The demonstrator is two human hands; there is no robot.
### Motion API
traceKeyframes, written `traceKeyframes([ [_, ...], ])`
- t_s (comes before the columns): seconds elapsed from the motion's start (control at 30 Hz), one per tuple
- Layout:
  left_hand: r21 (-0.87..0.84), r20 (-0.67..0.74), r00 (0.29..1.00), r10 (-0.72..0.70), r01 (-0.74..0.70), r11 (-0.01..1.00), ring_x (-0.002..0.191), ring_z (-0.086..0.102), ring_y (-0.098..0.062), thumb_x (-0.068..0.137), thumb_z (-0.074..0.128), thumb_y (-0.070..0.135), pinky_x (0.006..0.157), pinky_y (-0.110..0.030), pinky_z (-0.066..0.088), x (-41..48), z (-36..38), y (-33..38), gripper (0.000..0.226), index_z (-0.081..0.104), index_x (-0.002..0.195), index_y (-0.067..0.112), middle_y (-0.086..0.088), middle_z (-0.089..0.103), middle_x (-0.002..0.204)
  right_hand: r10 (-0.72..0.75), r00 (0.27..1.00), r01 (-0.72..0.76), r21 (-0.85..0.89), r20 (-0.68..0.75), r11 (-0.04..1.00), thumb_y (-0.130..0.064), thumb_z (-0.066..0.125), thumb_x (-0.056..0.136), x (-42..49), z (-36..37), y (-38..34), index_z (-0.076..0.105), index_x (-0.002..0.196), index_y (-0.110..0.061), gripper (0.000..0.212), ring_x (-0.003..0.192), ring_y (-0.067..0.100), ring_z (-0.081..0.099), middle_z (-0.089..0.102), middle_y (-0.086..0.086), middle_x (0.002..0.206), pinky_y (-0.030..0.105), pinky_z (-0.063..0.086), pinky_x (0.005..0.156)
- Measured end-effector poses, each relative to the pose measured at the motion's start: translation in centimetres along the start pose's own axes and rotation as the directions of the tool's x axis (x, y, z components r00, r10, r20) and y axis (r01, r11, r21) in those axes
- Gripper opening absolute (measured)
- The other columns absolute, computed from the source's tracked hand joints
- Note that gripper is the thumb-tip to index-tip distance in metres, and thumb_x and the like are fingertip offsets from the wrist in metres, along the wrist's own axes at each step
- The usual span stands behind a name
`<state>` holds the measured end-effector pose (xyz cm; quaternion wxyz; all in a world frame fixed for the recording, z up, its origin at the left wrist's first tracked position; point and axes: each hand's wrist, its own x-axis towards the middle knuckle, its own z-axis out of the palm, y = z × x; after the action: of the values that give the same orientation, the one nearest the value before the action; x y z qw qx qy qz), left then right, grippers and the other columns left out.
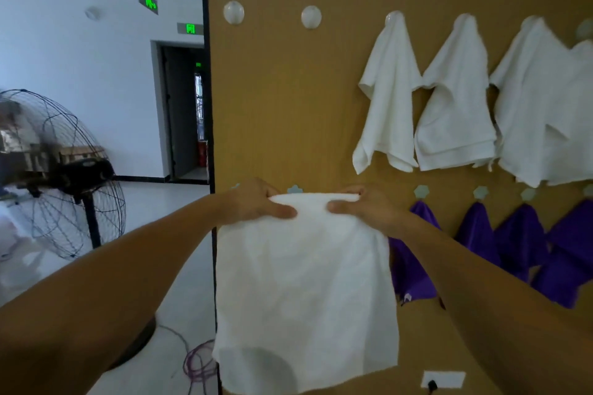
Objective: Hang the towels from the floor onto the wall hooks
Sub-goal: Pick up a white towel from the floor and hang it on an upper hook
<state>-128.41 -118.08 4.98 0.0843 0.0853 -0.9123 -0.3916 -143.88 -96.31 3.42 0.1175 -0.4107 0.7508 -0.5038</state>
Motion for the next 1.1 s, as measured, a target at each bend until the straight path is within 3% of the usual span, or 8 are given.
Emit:
traceKeyframes([
  [0.07,-0.001,-0.073,0.997,0.036,-0.036,0.999,0.060,0.069,-0.009,0.069,0.076,0.058,0.048,-0.016,0.047,1.2,-1.2,0.7,0.026,0.073,0.064,0.033,0.006,0.072,0.068,-0.053,0.997,0.055,0.032,-0.062,0.998,-0.040,0.082,0.072,1.4,-0.3,-1.2,0.073,0.088,-0.017,0.029,0.075,0.004,0.071,0.075,-0.012,0.079,0.011,0.052,0.059],
  [0.23,-0.238,-0.233,0.962,0.143,-0.198,0.951,0.061,0.070,-0.013,0.077,0.076,0.047,0.050,-0.019,0.050,5.0,-4.3,3.0,0.025,0.075,0.067,0.024,-0.001,0.074,0.074,-0.151,0.965,0.145,-0.042,-0.216,0.989,-0.043,0.069,0.085,6.9,-2.0,-3.8,0.057,0.080,-0.023,0.024,0.093,0.017,0.060,0.062,0.000,0.100,0.036,0.047,0.089],
  [0.4,0.062,-0.421,0.868,0.262,-0.261,0.963,0.056,0.059,-0.004,0.090,0.062,0.043,0.051,-0.020,0.043,10.1,-8.4,6.0,0.031,0.060,0.067,0.022,0.009,0.063,0.064,-0.344,0.906,0.299,-0.205,-0.246,0.932,-0.035,0.059,0.094,12.9,-4.5,-6.9,0.042,0.069,-0.025,0.032,0.065,0.003,0.051,0.047,-0.012,0.070,0.009,0.037,0.055],
  [0.47,0.246,-0.483,0.801,0.354,-0.264,0.933,0.066,0.053,-0.008,0.095,0.052,0.042,0.058,-0.024,0.038,12.2,-10.2,7.3,0.030,0.053,0.072,0.023,0.008,0.055,0.072,-0.380,0.883,0.295,-0.304,-0.277,0.906,-0.043,0.055,0.093,15.7,-5.5,-8.4,0.054,0.086,-0.026,0.019,0.084,0.009,0.056,0.055,-0.011,0.084,0.017,0.045,0.076],
  [0.57,0.419,-0.560,0.687,0.464,-0.249,0.873,0.069,0.049,-0.008,0.099,0.045,0.037,0.060,-0.022,0.036,15.1,-12.7,9.3,0.027,0.051,0.080,0.019,0.008,0.053,0.075,-0.391,0.871,0.294,-0.322,-0.297,0.900,-0.061,0.053,0.086,19.4,-6.8,-11.1,0.056,0.116,-0.018,0.052,0.099,0.017,0.057,0.060,-0.007,0.104,0.038,0.047,0.091],
  [0.7,0.527,-0.589,0.622,0.516,-0.188,0.829,0.076,0.055,-0.019,0.099,0.044,0.038,0.069,-0.033,0.044,18.6,-15.4,10.8,0.028,0.055,0.085,0.017,0.002,0.058,0.079,-0.429,0.857,0.400,-0.154,-0.285,0.903,-0.054,0.069,0.078,23.6,-8.3,-13.6,0.060,0.095,-0.021,0.038,0.089,0.014,0.063,0.065,-0.007,0.095,0.028,0.051,0.073],
  [0.8,0.577,-0.623,0.572,0.534,-0.126,0.807,0.076,0.056,-0.022,0.098,0.041,0.043,0.071,-0.037,0.045,21.0,-17.3,11.8,0.029,0.051,0.080,0.023,0.006,0.055,0.074,-0.479,0.772,0.431,-0.210,-0.418,0.877,-0.046,0.064,0.083,26.3,-9.3,-14.9,0.061,0.075,-0.023,0.024,0.077,0.017,0.064,0.066,-0.005,0.078,0.037,0.052,0.073],
  [1.1,0.643,-0.675,0.409,0.615,-0.083,0.761,0.071,0.049,-0.020,0.096,0.042,0.046,0.063,-0.030,0.032,28.1,-22.3,15.3,0.029,0.047,0.080,0.023,0.006,0.049,0.072,-0.506,0.624,0.369,-0.346,-0.595,0.862,-0.046,0.057,0.087,32.9,-12.3,-18.7,0.068,0.095,-0.017,0.031,0.092,0.024,0.064,0.070,0.002,0.097,0.042,0.053,0.085],
])
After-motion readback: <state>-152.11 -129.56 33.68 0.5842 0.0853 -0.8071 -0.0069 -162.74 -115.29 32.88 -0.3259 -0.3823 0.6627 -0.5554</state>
